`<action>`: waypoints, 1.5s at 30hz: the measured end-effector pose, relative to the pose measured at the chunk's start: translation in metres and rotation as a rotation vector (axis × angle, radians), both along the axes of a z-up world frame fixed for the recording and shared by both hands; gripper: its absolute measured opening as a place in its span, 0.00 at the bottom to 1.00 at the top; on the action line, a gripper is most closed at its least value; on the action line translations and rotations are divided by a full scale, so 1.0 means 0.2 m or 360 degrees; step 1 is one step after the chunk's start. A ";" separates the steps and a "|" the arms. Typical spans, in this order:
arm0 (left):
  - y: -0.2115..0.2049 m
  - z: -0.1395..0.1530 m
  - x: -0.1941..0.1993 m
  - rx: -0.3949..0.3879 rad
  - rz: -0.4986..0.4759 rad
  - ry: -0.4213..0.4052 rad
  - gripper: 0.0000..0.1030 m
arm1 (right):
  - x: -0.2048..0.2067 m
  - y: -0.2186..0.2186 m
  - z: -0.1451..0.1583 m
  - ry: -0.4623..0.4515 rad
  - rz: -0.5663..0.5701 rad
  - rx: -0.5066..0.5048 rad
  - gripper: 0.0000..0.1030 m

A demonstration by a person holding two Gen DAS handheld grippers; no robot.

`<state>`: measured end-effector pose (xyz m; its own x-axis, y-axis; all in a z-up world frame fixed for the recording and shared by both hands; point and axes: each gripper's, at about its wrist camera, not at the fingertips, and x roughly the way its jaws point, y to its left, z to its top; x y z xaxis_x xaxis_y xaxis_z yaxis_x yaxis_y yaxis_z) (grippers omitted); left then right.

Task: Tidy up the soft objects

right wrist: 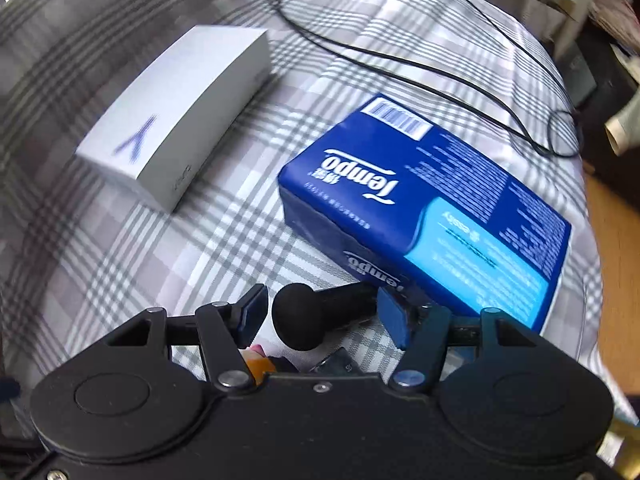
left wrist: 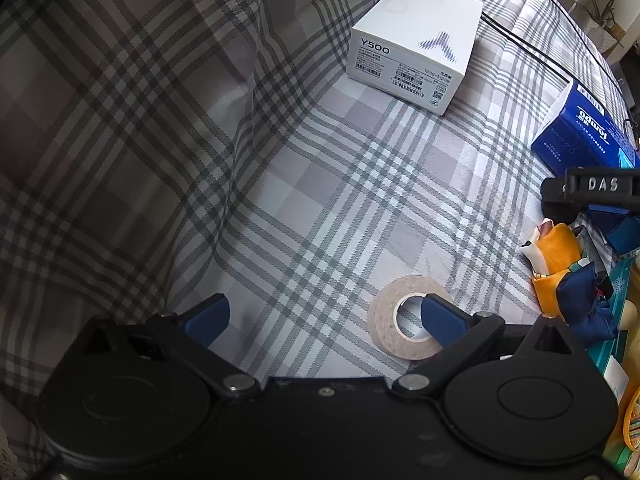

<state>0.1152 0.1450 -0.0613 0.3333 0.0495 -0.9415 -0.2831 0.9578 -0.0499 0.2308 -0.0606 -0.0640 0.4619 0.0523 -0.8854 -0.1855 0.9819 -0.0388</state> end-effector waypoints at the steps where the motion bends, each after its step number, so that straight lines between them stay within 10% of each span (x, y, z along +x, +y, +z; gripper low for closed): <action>1: 0.00 0.00 0.00 0.0003 -0.0003 0.0000 0.99 | 0.00 0.01 -0.01 0.0003 0.0025 -0.0018 0.57; 24: 0.04 -0.01 0.04 -0.0019 -0.0013 -0.0039 0.99 | -0.14 -0.09 0.15 -0.0024 -0.0159 0.0286 0.55; 45: -0.24 -0.03 0.01 0.0164 -0.0349 -0.0144 0.99 | -0.36 -0.14 0.28 -0.0087 -0.0196 0.0375 0.55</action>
